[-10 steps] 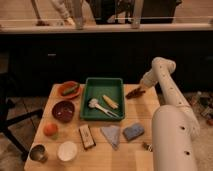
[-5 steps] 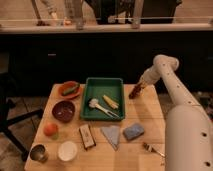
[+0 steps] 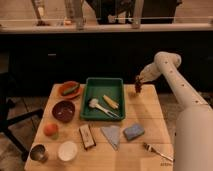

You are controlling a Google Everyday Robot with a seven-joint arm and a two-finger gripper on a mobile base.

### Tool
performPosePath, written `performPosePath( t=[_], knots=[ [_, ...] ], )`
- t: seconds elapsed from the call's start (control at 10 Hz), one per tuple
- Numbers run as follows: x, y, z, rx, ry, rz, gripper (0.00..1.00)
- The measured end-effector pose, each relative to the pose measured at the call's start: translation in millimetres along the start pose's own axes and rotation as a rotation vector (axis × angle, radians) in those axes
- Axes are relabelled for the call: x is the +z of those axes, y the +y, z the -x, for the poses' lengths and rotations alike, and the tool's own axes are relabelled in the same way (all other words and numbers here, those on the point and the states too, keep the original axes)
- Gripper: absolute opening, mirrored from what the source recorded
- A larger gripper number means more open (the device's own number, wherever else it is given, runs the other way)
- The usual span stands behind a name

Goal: Place grapes in purple bowl

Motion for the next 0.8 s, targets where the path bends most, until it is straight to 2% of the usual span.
performPosePath(
  t=[0.5,0.8],
  knots=[
    [-23.7,-23.3,12.6,-0.078,0.009,-0.054,0.0],
    [-35.4,-35.7,34.1,-0.166,-0.02,-0.067,0.0]
  ],
)
